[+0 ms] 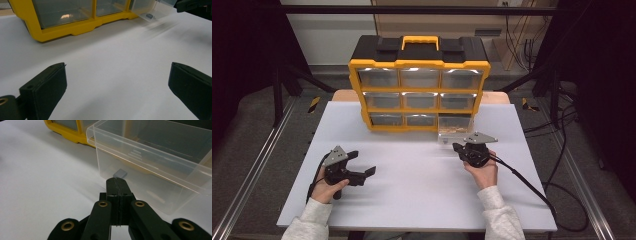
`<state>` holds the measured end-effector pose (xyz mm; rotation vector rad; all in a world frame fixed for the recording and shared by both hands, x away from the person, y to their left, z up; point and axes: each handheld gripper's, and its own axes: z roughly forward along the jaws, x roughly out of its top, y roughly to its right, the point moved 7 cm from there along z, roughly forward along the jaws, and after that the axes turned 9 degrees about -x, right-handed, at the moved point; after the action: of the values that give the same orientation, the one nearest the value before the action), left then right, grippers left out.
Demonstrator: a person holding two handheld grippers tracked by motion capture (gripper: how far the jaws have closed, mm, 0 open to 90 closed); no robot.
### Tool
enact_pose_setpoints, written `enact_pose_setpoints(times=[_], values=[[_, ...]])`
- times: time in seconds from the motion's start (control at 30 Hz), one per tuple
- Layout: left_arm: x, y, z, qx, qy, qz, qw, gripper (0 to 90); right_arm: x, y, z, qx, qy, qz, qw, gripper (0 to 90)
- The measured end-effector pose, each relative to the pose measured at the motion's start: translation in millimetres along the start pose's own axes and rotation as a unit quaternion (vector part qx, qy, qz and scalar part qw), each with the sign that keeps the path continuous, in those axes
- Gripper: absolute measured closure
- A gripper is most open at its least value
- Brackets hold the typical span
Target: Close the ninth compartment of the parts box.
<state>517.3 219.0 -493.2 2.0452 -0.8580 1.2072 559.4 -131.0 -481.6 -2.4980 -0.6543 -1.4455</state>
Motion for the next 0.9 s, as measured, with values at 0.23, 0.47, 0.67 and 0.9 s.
enact_pose_setpoints(times=[0.23, 0.47, 0.67, 0.9], values=[[0.0, 0.0, -0.6, -0.001, 0.001, 0.0, 1.0, 1.4, -0.4, 1.2, 4.2, -0.005, -0.006, -0.001, 1.0, 90.0], [-0.7, 0.1, 0.2, -0.001, -0.001, 0.0, 1.0, 1.4, 1.6, 3.5, 9.7, -0.01, -0.005, -0.004, 0.9999, 90.0], [-0.7, 0.2, 0.0, -0.002, 0.0, 0.0, 1.0, 1.4, 3.2, 7.6, 14.7, -0.02, -0.004, -0.004, 0.9998, 90.0], [-0.8, 0.2, 0.1, -0.002, -0.001, -0.002, 1.0, 1.3, 3.9, 11.0, 20.1, -0.025, -0.003, -0.002, 0.9997, 90.0]])
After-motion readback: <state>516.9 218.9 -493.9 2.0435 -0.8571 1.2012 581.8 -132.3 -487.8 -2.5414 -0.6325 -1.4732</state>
